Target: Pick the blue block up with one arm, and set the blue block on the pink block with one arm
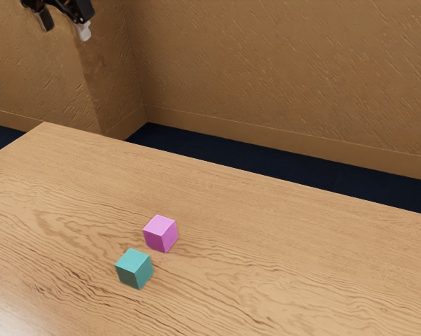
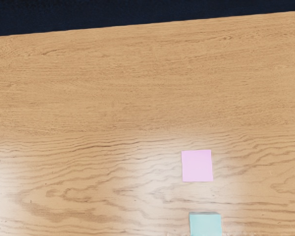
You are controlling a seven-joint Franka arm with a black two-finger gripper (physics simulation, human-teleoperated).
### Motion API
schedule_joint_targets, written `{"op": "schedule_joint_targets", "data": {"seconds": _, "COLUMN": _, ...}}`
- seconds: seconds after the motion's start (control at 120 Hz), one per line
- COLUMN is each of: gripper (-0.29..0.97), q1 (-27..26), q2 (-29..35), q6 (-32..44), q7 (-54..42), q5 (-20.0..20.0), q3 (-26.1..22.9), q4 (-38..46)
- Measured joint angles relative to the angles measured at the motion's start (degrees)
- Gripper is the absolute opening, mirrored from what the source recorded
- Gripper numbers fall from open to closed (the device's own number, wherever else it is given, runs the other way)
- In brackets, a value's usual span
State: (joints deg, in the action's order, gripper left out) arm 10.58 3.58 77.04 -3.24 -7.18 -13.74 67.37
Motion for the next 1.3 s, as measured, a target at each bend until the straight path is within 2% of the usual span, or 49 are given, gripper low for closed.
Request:
{"op": "schedule_joint_targets", "data": {"seconds": 0.058, "gripper": 0.68, "q1": -6.7, "q2": -3.0, "q6": -2.2, "q7": -0.1, "q5": -3.5, "q3": -1.9, "q4": -1.0}}
{"op": "schedule_joint_targets", "data": {"seconds": 0.125, "gripper": 0.68, "q1": -14.0, "q2": -9.4, "q6": -4.1, "q7": -0.7, "q5": -2.9, "q3": -1.9, "q4": -1.4}}
{"op": "schedule_joint_targets", "data": {"seconds": 0.158, "gripper": 0.67, "q1": -12.2, "q2": -11.8, "q6": -4.4, "q7": -1.0, "q5": -2.6, "q3": -1.8, "q4": -1.2}}
{"op": "schedule_joint_targets", "data": {"seconds": 0.208, "gripper": 0.67, "q1": -4.9, "q2": -12.9, "q6": -3.3, "q7": -1.3, "q5": -2.3, "q3": -1.7, "q4": 2.8}}
{"op": "schedule_joint_targets", "data": {"seconds": 0.292, "gripper": 0.68, "q1": 2.4, "q2": -6.7, "q6": 3.7, "q7": -1.4, "q5": -2.1, "q3": -1.6, "q4": 21.5}}
{"op": "schedule_joint_targets", "data": {"seconds": 0.342, "gripper": 0.68, "q1": 3.8, "q2": -7.1, "q6": 8.9, "q7": -1.2, "q5": -2.0, "q3": -1.5, "q4": 27.7}}
{"op": "schedule_joint_targets", "data": {"seconds": 0.433, "gripper": 0.68, "q1": 2.0, "q2": -12.4, "q6": 17.6, "q7": -0.8, "q5": -2.0, "q3": -1.3, "q4": 30.9}}
{"op": "schedule_joint_targets", "data": {"seconds": 0.542, "gripper": 0.68, "q1": -0.2, "q2": -14.3, "q6": 24.3, "q7": -0.4, "q5": -1.7, "q3": -0.8, "q4": 32.7}}
{"op": "schedule_joint_targets", "data": {"seconds": 0.625, "gripper": 0.68, "q1": -0.8, "q2": -14.3, "q6": 28.4, "q7": -0.2, "q5": -0.8, "q3": 0.4, "q4": 36.5}}
{"op": "schedule_joint_targets", "data": {"seconds": 0.9, "gripper": 0.68, "q1": -3.9, "q2": -9.3, "q6": 44.0, "q7": 0.5, "q5": 4.1, "q3": 4.3, "q4": 57.4}}
{"op": "schedule_joint_targets", "data": {"seconds": 1.108, "gripper": 0.68, "q1": -4.7, "q2": -11.9, "q6": 52.5, "q7": 0.8, "q5": 7.3, "q3": 5.1, "q4": 62.2}}
{"op": "schedule_joint_targets", "data": {"seconds": 1.3, "gripper": 0.68, "q1": -5.0, "q2": -13.1, "q6": 56.8, "q7": 1.1, "q5": 8.3, "q3": 5.3, "q4": 62.9}}
